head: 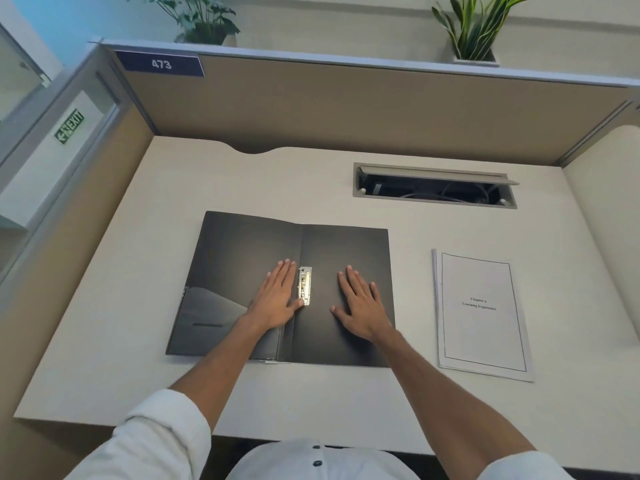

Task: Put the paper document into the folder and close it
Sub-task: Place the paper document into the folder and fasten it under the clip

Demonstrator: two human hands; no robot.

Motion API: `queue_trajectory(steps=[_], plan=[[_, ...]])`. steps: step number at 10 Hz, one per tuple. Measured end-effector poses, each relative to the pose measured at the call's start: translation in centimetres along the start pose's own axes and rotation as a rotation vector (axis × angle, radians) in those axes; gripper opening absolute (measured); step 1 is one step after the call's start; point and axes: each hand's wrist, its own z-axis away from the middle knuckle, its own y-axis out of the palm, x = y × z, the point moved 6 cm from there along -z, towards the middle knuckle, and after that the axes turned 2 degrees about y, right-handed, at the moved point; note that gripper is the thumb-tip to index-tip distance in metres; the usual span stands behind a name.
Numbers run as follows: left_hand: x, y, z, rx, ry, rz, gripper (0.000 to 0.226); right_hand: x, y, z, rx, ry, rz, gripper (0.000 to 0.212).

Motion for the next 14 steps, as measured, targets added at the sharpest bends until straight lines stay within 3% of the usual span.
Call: queue_trajectory(steps=[5, 7, 9, 10, 12, 14], plan=[[0.8, 0.3, -0.7, 0.017, -0.071, 0.01, 0.104, -0.4, 1.0, -0.7, 0.025, -0.001, 0.024, 0.082], [1.4, -1.2, -0.7, 0.061, -0.019, 0.155, 0.087, -0.4, 1.0, -0.7, 0.032, -0.005, 0.037, 0.081], [-0.1, -1.8, 0.0, 0.007, 0.158, 0.134, 0.062, -0.4, 1.0, -0.6, 0.029, -0.008, 0.03, 0.081], [-0.5, -1.9, -0.2, -0.007, 0.149, 0.069, 0.05, -0.5, 0.9, -0.6, 0.024, -0.007, 0.016, 0.081], [-1.1, -5.0, -1.5, -0.186, 0.064, 0.17, 0.037, -0.6, 1.0, -0.7, 0.031, -0.008, 0.023, 0.081], [-2.0, -6.2, -3.6, -0.249, 0.007, 0.261, 0.021, -0.8, 1.3, -0.9, 0.025, -0.012, 0.035, 0.081]])
